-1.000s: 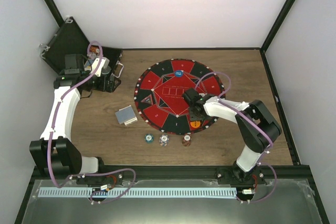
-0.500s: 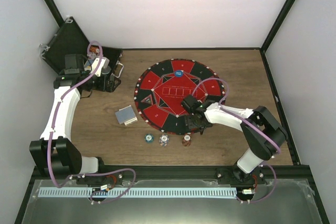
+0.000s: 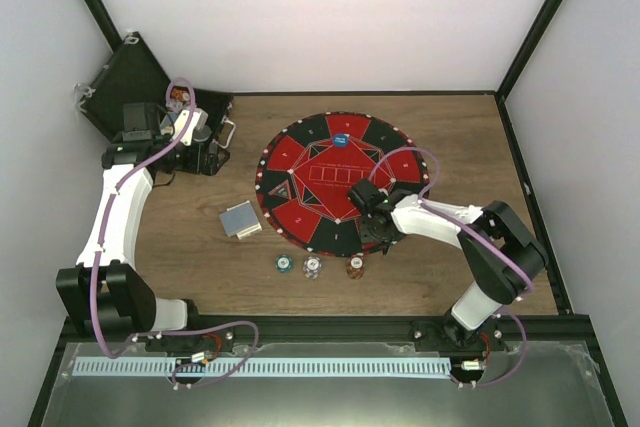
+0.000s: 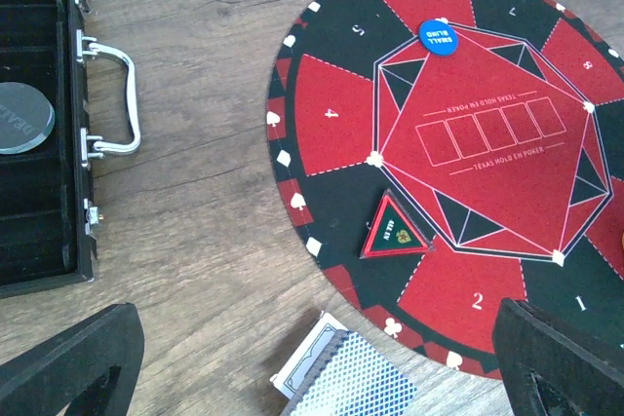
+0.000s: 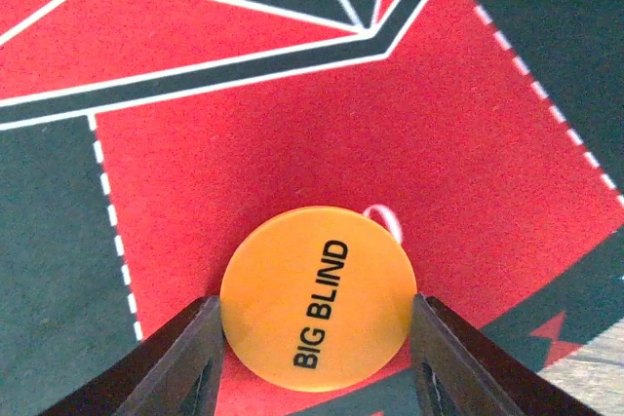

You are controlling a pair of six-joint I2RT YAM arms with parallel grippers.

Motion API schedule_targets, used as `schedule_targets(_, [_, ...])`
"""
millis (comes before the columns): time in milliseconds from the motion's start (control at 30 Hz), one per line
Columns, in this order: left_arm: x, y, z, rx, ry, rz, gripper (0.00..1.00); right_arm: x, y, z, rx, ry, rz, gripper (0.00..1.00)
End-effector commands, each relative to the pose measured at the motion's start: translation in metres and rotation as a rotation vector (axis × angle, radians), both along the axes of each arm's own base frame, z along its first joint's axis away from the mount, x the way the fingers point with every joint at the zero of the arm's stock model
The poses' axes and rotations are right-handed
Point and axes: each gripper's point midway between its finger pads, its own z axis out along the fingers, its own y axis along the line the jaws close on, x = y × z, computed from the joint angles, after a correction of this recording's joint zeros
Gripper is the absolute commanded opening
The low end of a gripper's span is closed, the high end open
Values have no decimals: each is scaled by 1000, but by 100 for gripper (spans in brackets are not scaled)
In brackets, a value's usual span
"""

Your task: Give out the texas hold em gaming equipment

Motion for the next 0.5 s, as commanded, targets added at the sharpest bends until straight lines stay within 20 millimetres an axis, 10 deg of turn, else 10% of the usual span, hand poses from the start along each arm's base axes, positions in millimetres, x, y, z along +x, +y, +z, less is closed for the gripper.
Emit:
schedule_targets(0, [0,3,15,14,-41,2,100,16,-16,5,-68,-38,-37,53])
schedule_targets(233, [0,2,14,10,-35,0,100,24,-12,17,-58,-56,-34,54])
schedule_targets(467, [1,4,14,22,-36,-1,100,25,9,55,-29,-109,27,76])
